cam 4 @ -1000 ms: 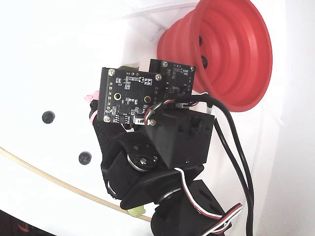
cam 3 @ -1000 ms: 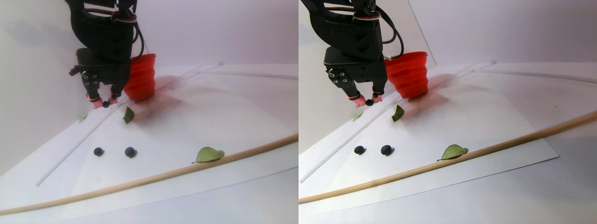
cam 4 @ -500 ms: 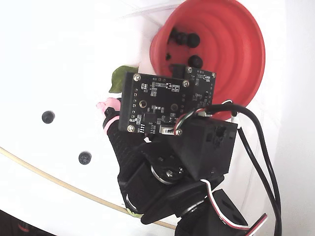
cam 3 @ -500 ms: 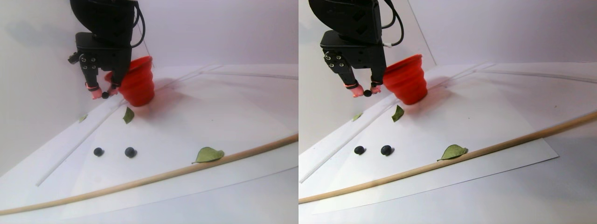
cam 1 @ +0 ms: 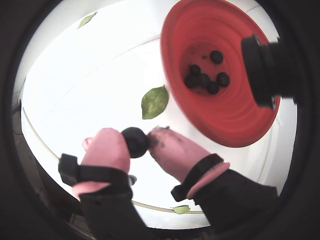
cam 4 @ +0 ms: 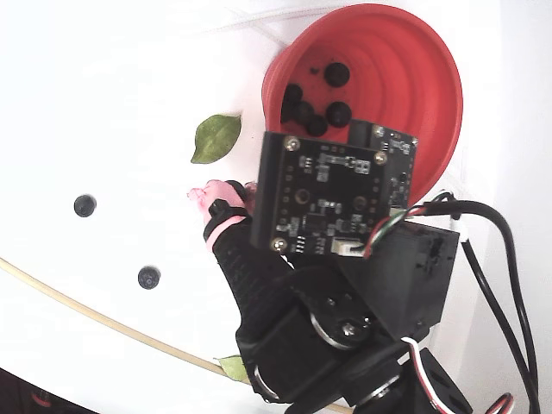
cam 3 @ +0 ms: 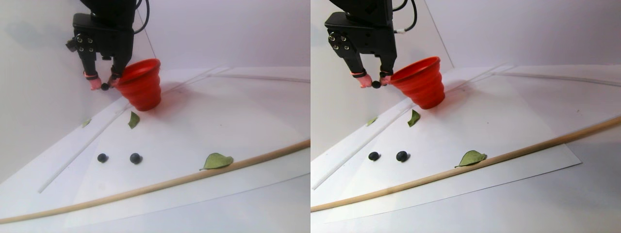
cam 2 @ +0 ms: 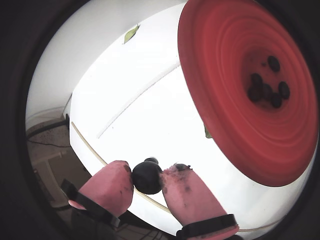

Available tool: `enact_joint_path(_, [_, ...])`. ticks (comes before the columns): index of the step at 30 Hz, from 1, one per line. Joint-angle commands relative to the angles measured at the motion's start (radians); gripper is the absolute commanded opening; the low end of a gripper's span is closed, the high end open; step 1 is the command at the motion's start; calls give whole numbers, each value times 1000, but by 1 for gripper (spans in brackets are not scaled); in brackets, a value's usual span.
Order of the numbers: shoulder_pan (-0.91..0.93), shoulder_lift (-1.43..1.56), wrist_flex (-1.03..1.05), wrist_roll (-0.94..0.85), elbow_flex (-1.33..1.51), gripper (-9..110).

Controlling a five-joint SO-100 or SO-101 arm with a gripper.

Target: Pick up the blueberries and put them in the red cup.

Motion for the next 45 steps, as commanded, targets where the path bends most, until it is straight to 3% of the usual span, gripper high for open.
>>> enact_joint_path(1, [-64,133,46,12,2,10])
enact_joint_path(21, [5,299,210,71,-41,10])
enact_joint_path(45, [189,224,150,63,-172,10])
